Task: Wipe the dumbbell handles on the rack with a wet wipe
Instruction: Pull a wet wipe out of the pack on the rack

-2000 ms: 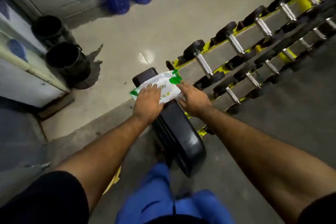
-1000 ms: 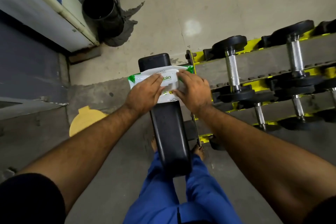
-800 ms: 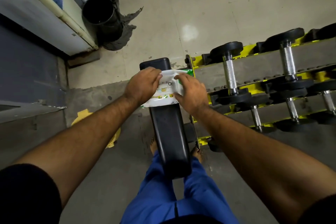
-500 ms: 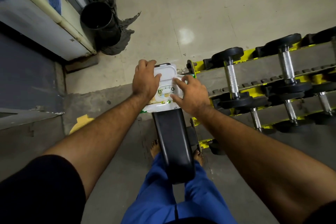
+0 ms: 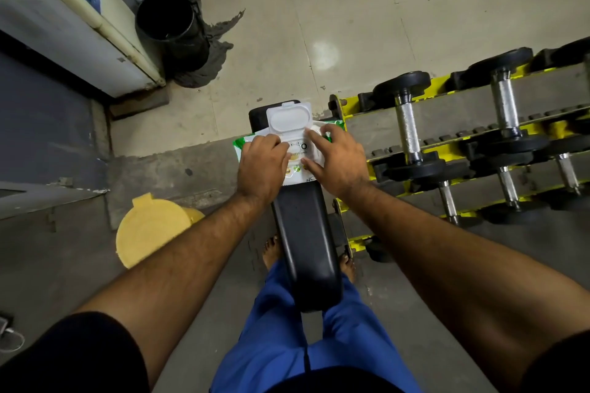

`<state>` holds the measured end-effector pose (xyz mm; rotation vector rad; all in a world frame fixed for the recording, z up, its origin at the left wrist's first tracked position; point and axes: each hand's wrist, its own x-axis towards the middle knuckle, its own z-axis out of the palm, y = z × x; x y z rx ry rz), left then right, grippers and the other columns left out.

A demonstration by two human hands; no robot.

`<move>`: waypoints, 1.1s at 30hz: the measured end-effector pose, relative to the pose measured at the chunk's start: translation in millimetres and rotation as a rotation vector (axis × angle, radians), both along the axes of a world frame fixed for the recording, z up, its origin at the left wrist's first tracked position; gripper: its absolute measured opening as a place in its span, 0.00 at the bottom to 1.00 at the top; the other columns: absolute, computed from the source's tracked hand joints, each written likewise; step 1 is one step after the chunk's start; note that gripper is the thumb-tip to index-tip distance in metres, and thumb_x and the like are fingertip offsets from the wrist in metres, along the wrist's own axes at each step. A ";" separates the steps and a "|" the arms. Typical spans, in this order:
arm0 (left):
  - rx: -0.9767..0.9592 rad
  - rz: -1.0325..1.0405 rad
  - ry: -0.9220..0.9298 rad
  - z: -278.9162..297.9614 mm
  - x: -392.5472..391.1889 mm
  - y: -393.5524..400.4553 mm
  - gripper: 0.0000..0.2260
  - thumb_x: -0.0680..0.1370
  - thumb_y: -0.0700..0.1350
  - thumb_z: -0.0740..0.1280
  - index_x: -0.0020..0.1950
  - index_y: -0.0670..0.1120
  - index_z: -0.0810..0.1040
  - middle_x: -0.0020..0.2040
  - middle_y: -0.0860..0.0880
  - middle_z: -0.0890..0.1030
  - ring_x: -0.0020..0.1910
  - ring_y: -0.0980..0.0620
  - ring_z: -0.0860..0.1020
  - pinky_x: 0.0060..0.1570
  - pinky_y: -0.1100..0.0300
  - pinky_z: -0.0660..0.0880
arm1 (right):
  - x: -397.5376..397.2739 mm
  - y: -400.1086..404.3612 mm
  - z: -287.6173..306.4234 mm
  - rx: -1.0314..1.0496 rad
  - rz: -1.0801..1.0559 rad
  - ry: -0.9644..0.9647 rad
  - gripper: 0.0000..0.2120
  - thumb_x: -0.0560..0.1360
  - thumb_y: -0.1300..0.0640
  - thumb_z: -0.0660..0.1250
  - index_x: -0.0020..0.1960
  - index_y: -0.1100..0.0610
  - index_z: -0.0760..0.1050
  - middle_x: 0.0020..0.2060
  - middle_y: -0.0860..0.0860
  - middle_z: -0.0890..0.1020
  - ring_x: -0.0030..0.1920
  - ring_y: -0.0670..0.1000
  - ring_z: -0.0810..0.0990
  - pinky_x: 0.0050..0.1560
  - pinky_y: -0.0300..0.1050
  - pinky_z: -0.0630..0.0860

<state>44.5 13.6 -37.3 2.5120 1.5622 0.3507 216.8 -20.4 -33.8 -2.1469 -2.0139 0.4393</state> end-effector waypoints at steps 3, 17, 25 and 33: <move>-0.004 0.055 -0.005 0.4 5.1 -1.6 0.05 0.77 0.45 0.71 0.44 0.44 0.82 0.42 0.47 0.79 0.43 0.45 0.75 0.44 0.51 0.70 | -0.7 -0.2 1.2 -0.003 -0.005 -0.003 0.29 0.75 0.41 0.69 0.73 0.47 0.68 0.67 0.55 0.72 0.66 0.55 0.71 0.61 0.55 0.72; -0.143 0.203 -0.204 -1.1 23.3 -7.9 0.05 0.76 0.41 0.67 0.41 0.42 0.77 0.41 0.44 0.79 0.44 0.44 0.75 0.44 0.48 0.72 | -5.9 -0.2 2.8 -0.028 -0.040 -0.001 0.30 0.74 0.42 0.71 0.73 0.46 0.67 0.69 0.54 0.71 0.67 0.55 0.71 0.60 0.56 0.72; -0.105 0.123 -0.131 0.8 17.2 -9.7 0.06 0.79 0.44 0.67 0.48 0.42 0.79 0.45 0.44 0.80 0.46 0.43 0.76 0.47 0.47 0.73 | -8.9 -1.0 2.5 -0.034 -0.055 -0.003 0.29 0.74 0.43 0.71 0.73 0.46 0.67 0.69 0.55 0.70 0.68 0.56 0.71 0.61 0.58 0.72; -0.216 0.214 -0.275 3.9 32.8 -5.2 0.06 0.77 0.42 0.66 0.42 0.41 0.79 0.41 0.44 0.80 0.44 0.44 0.75 0.46 0.48 0.72 | -11.1 1.1 -1.8 -0.048 -0.081 -0.005 0.28 0.75 0.43 0.70 0.73 0.45 0.67 0.70 0.54 0.70 0.68 0.56 0.70 0.62 0.57 0.72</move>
